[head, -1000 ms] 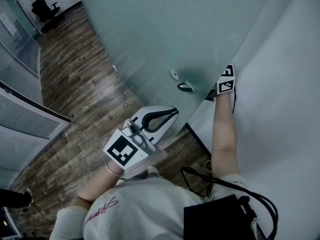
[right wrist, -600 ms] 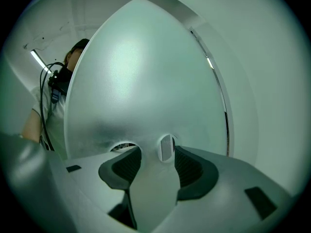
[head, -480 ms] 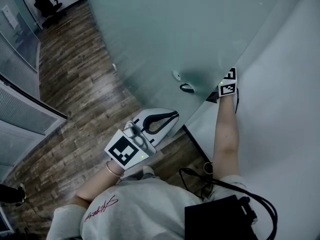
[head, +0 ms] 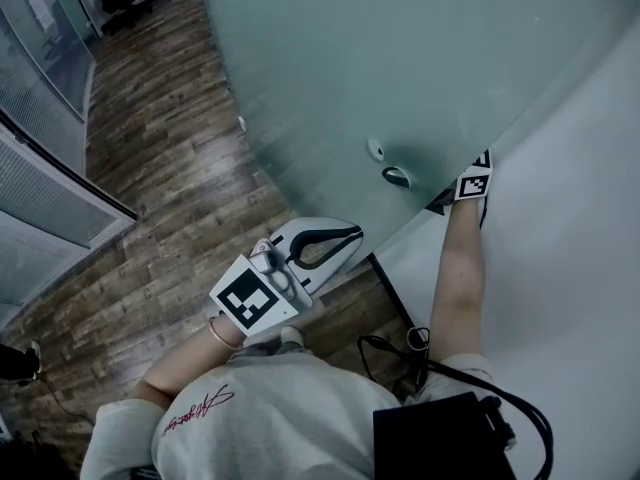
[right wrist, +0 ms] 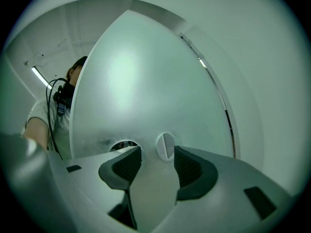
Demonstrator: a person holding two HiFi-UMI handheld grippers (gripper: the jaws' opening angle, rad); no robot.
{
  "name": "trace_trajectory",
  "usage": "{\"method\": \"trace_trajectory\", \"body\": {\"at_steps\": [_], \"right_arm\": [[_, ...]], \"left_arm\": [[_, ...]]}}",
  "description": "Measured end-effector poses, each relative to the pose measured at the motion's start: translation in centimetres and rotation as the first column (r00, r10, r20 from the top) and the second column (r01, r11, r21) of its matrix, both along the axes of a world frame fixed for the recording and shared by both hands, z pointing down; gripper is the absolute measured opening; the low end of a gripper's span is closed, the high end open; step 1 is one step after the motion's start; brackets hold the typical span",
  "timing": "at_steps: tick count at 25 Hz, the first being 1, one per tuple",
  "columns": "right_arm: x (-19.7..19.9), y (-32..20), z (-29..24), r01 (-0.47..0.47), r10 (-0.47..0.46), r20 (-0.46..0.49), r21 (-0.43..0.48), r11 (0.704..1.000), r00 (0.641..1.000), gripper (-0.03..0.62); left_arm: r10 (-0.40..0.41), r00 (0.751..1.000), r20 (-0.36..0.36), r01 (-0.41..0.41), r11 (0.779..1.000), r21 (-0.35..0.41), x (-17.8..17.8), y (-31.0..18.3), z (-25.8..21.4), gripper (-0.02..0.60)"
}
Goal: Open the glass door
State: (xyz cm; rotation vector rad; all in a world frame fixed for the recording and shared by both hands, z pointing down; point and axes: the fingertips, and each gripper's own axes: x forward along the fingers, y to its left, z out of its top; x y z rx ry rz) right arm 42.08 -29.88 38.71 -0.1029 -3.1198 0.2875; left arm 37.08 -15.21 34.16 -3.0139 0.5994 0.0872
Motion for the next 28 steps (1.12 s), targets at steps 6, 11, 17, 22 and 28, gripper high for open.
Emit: {"method": "trace_trajectory", "body": {"at_steps": [6,11,17,22,28], "right_arm": [[0.2,0.0,0.1,-0.031,0.031,0.010,0.017,0.999,0.999,0.218],[1.3,-0.5,0.2,-0.136,0.134,0.036,0.056,0.989,0.990,0.218],[2.6,-1.2,0.9,-0.199,0.203,-0.028,0.107,0.974,0.979,0.218],[3.0,-1.3,1.0,-0.229,0.234,-0.030,0.130,0.965,0.972,0.218],[2.1,0.0,0.1,-0.267,0.279,-0.056,0.157,0.951,0.959,0.217]], "left_arm": [[0.007,1.000,-0.016,-0.007,1.000,0.011,0.1,-0.3,-0.2,0.025],[0.026,1.000,-0.016,-0.026,1.000,0.000,0.7,-0.4,0.4,0.025],[0.038,0.999,-0.019,-0.038,0.999,-0.006,1.3,-0.7,0.4,0.025],[0.046,0.999,-0.028,-0.046,0.999,0.003,1.0,-0.7,0.3,0.025],[0.073,0.996,-0.050,-0.074,0.997,-0.009,-0.3,0.9,-0.4,0.025]]}}
